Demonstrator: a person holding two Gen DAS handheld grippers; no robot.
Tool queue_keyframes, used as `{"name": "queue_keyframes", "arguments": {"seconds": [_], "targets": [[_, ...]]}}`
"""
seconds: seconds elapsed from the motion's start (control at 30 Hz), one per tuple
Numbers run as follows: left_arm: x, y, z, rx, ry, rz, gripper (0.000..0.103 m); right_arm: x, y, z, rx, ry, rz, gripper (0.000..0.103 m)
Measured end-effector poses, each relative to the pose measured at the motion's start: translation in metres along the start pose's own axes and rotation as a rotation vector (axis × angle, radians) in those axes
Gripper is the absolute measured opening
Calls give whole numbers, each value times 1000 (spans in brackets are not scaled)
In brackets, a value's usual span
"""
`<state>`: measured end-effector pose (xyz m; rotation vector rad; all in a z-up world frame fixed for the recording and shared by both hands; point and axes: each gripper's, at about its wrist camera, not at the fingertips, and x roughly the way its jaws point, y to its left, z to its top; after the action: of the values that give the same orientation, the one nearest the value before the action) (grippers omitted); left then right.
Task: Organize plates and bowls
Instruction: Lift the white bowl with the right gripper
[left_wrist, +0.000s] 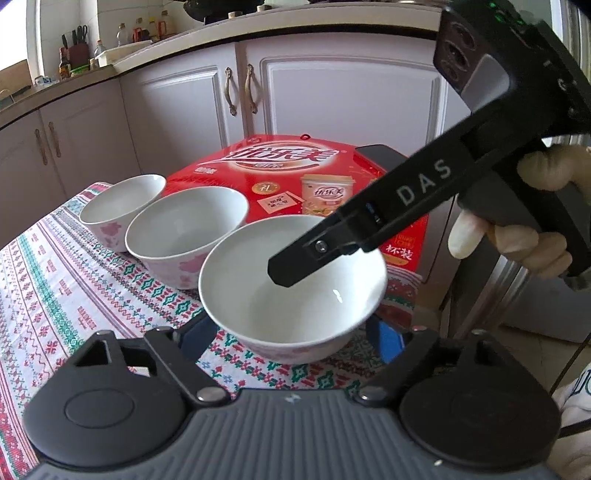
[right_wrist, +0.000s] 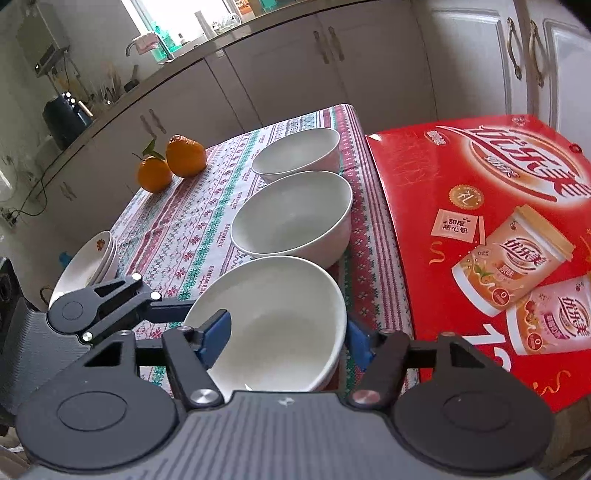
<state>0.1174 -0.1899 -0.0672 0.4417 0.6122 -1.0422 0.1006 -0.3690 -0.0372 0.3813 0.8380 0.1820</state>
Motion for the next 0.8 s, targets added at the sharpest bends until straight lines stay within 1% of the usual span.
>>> {"name": "queue_keyframes", "arguments": {"seconds": [0.2, 0.3, 0.4, 0.63, 0.8], "targets": [[-4, -1, 0, -3, -4, 4, 87, 2, 8, 0, -26, 16, -23, 72], [-9, 0, -2, -8, -5, 6, 87, 1, 12, 1, -22, 17, -15, 72], [-15, 2, -4, -15, -9, 19, 87, 1, 20, 2, -44, 17, -7, 72], [-39, 12, -13, -54, -24, 62, 87, 6, 44, 6, -86, 22, 40, 72], [-53, 20, -26, -89, -17, 100, 87, 15, 64, 9, -122, 38, 76, 72]]}}
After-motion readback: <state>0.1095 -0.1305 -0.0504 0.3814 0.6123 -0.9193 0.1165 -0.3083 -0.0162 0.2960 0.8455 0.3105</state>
